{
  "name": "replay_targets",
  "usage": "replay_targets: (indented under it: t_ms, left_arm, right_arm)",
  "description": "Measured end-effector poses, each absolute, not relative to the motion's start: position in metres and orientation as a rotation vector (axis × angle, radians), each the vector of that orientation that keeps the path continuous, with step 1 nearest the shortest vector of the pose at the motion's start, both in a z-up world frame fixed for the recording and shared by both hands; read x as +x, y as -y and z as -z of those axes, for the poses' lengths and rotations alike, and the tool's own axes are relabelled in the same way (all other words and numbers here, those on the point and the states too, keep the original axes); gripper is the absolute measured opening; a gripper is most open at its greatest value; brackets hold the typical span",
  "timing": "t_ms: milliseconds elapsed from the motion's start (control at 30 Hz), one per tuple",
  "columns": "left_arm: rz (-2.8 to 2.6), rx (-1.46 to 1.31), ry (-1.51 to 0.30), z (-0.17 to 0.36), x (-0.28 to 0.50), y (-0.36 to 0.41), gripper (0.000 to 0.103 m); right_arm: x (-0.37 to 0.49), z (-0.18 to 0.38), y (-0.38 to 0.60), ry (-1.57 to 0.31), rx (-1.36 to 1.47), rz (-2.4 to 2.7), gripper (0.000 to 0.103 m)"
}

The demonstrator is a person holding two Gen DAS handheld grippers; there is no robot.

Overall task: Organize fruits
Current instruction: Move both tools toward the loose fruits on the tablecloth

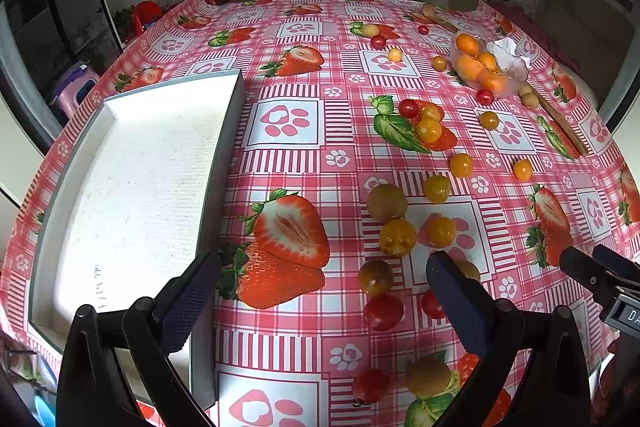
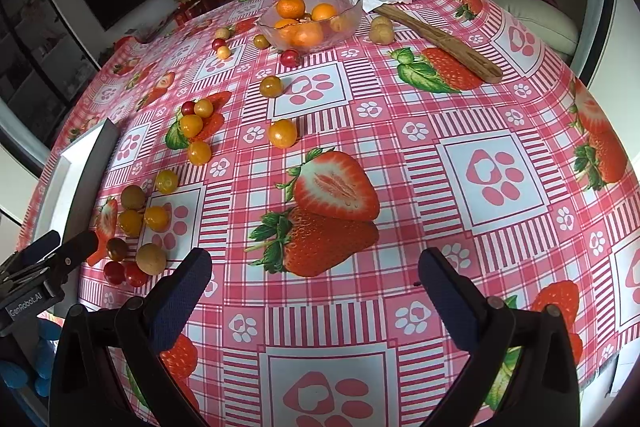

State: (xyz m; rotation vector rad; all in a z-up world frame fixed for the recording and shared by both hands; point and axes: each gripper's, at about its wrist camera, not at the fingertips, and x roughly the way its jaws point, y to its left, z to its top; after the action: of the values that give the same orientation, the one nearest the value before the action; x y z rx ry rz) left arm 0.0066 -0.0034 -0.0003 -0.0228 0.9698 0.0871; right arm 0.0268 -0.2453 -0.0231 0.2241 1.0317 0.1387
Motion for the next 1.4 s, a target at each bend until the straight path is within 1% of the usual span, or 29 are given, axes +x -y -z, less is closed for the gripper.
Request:
replay_targets:
  t_ms: [300, 367, 567, 833, 967, 1333, 1367, 1400]
  left_arm:
    - [-0.072, -0.051, -0.977, 0.003, 0.008, 0.004, 0.103]
    - [-0.073, -0.048, -1.010, 0.003, 0.010, 0.004, 0.103]
    - [-0.071, -0.050, -0.928, 0.004, 0.017, 0.002, 0.103]
    - [-0.053, 0.030, -0.857, -0.002, 0.034, 0.014, 0.103]
    - [-0.028, 0.050, -0.869, -0.002, 0.045, 0.022, 0.103]
    - [-0.024, 0.106, -0.972, 0.012, 0.069, 0.032, 0.103]
    - [-0.026, 0.111, -0.984, 0.014, 0.071, 0.031, 0.100]
    - [-0.025, 0.113, -0.996, 0.016, 0.073, 0.031, 0.090]
  right_arm:
    - [0.029, 0.028, 0.249, -1.044, 0.244, -0.141, 0.103]
    - [0.030, 0.029, 0.248, -1.047, 0.240, -0.142, 0.103]
    - [0.032, 0.030, 0.249, -1.048, 0.227, -0.139, 0.103]
    - [0.039, 0.029, 0.246, -1.047, 0.204, -0.140, 0.103]
    - [0.048, 0.027, 0.245, -1.043, 0.197, -0.135, 0.103]
    - [0.087, 0.021, 0.227, -1.020, 0.094, -0.144, 0.103]
    - [0.091, 0.022, 0.224, -1.022, 0.083, -0.147, 0.103]
    - [0.095, 0.023, 0.220, -1.024, 0.072, -0.151, 0.102]
